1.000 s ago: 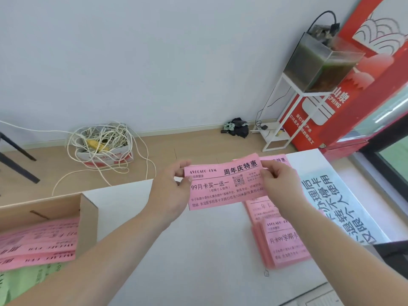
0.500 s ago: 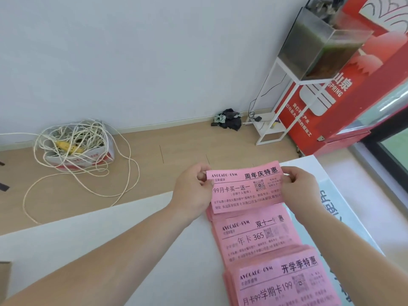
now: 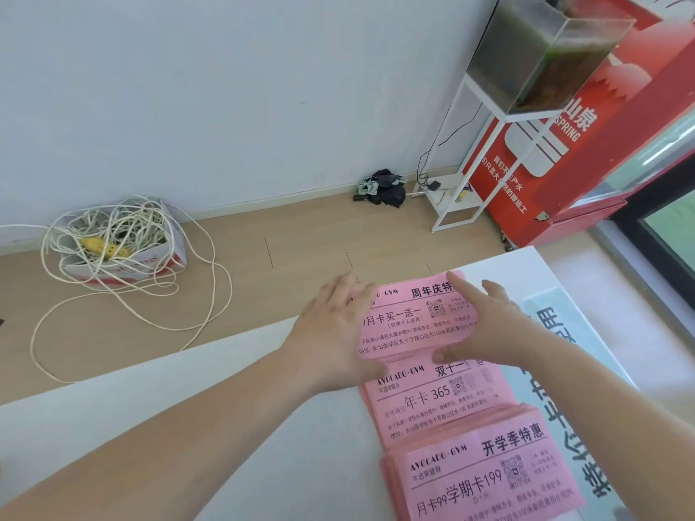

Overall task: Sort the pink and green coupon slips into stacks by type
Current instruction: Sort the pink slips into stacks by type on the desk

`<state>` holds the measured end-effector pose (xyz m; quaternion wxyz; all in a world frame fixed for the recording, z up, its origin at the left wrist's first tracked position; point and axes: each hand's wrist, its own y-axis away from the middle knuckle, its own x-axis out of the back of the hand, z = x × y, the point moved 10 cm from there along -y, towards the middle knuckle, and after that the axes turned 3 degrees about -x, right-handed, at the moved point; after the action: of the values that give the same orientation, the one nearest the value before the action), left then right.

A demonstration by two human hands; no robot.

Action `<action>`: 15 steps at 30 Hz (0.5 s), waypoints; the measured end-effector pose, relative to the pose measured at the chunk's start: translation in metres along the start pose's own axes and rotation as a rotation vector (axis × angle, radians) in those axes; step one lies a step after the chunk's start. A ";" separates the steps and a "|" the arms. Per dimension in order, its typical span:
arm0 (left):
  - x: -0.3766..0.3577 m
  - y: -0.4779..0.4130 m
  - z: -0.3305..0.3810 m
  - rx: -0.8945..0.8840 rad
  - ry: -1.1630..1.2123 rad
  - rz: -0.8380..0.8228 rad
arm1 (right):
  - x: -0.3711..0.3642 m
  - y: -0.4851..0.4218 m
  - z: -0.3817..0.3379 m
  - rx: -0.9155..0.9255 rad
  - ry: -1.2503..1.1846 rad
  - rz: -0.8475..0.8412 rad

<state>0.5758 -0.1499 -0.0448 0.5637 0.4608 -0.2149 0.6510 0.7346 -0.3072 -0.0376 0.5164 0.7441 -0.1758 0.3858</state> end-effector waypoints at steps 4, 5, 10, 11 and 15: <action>-0.009 -0.010 0.008 -0.003 -0.118 -0.022 | -0.006 -0.003 -0.006 0.026 0.075 0.026; -0.009 -0.011 0.008 0.001 -0.125 -0.008 | -0.007 -0.004 -0.008 0.042 0.067 0.043; -0.007 -0.012 0.012 -0.010 -0.174 0.054 | 0.000 -0.008 -0.007 0.085 0.040 0.142; -0.007 -0.012 0.012 -0.011 -0.157 0.062 | 0.001 -0.008 -0.006 0.088 0.036 0.149; -0.010 -0.007 0.007 0.023 -0.057 0.042 | 0.001 -0.007 -0.005 0.088 0.005 0.136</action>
<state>0.5843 -0.1592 -0.0517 0.5383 0.4810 -0.2330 0.6516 0.7380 -0.3001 -0.0409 0.4561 0.7515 -0.2077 0.4290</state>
